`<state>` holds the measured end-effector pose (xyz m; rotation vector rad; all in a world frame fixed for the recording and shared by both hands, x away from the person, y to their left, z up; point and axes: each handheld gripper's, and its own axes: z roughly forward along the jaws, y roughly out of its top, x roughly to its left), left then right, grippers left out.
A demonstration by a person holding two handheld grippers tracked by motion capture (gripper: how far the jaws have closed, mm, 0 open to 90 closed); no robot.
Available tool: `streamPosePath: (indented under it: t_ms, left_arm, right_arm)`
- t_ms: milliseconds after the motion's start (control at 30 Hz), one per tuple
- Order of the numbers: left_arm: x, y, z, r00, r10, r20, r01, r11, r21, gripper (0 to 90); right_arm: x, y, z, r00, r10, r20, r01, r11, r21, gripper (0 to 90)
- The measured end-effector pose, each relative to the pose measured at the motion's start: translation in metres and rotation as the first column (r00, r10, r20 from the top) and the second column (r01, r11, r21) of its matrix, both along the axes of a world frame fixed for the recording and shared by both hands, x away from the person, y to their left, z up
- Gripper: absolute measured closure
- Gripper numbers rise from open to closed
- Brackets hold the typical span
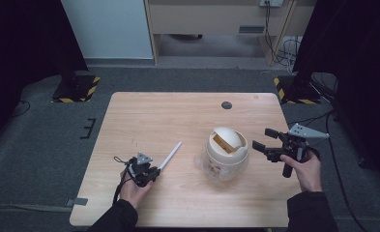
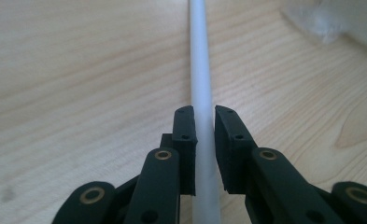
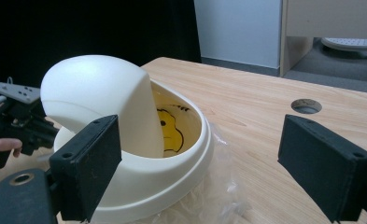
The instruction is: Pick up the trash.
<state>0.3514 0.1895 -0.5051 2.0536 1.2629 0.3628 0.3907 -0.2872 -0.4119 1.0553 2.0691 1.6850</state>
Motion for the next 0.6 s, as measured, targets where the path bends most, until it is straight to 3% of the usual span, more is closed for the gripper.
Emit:
streamPosePath:
  t_ms: [167,300,467,600]
  left_arm:
    - [-0.001,0.007,0.017,0.9974,0.008,0.071,-0.003,0.997,-0.077,78.3]
    - [-0.004,0.012,0.032,0.9886,0.022,0.149,-0.001,0.9908,-0.136,78.3]
    - [-0.011,0.019,0.052,0.9649,0.051,0.258,-0.001,0.981,-0.194,78.3]
    - [-0.018,0.023,0.068,0.9356,0.076,0.345,0.007,0.9725,-0.233,78.3]
  right_arm:
    - [0.0,0.0,0.002,1.0,0.001,0.004,-0.001,1.0,0.006,14.2]
    - [-0.001,0.001,0.003,1.0,0.009,0.001,-0.009,1.0,0.005,14.3]
    - [-0.003,0.003,0.008,0.9998,0.016,0.009,-0.016,1.0,0.008,14.3]
    - [-0.004,0.005,0.012,0.9997,0.022,0.008,-0.022,1.0,0.019,15.3]
